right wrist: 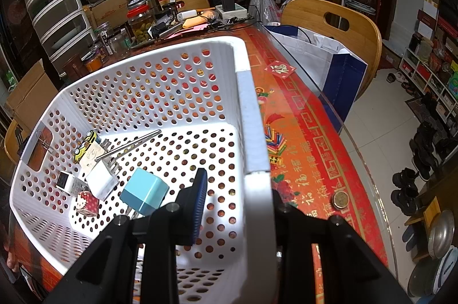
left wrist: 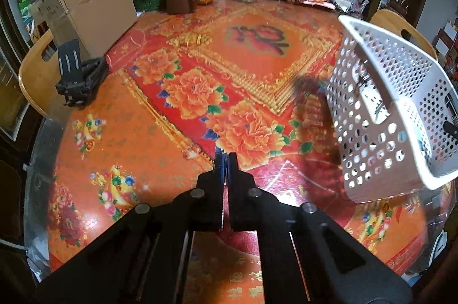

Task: Organize rigid objects
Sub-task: 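Carry the silver key into the basket and release it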

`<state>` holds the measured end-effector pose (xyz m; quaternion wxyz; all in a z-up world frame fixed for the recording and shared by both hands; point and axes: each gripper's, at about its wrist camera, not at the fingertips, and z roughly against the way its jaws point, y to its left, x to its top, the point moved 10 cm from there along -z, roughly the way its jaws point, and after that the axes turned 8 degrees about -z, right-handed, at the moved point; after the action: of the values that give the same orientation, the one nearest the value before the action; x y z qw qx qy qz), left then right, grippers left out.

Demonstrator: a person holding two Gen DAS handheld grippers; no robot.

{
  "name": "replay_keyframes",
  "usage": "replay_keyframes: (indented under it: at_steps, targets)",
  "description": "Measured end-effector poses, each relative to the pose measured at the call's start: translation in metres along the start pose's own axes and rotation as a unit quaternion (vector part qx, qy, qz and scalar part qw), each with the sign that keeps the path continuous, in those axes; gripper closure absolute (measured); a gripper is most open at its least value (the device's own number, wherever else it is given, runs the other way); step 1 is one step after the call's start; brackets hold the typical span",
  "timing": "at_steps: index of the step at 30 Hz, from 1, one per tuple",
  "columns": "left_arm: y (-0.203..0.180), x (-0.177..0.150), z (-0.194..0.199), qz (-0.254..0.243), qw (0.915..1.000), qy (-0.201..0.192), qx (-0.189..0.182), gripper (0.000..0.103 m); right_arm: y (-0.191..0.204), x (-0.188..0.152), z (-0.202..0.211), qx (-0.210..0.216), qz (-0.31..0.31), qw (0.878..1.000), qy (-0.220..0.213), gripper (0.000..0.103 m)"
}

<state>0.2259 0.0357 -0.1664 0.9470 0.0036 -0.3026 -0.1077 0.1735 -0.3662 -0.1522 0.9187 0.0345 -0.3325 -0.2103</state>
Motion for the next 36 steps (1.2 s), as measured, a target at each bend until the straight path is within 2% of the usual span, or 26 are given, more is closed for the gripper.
replay_keyframes:
  at_steps: [10,18,28,36]
  targets:
    - [0.004,0.021,0.042,-0.006,0.9990,-0.043,0.014,0.101,0.000,0.000,0.000,0.000,0.000,1.000,0.000,0.073]
    - [-0.011,0.060,0.082,-0.032,0.9950,-0.088,0.033,0.101,0.000,0.000,0.001,0.003,0.002,1.000,0.001,0.073]
    - [-0.058,0.110,0.128,-0.080,0.9872,-0.133,0.037,0.101,0.000,0.002,0.001,0.004,0.003,1.000,0.001,0.073]
    - [-0.117,0.144,0.143,-0.124,0.9811,-0.147,0.015,0.101,-0.001,0.002,0.001,0.004,0.003,1.000,0.000,0.073]
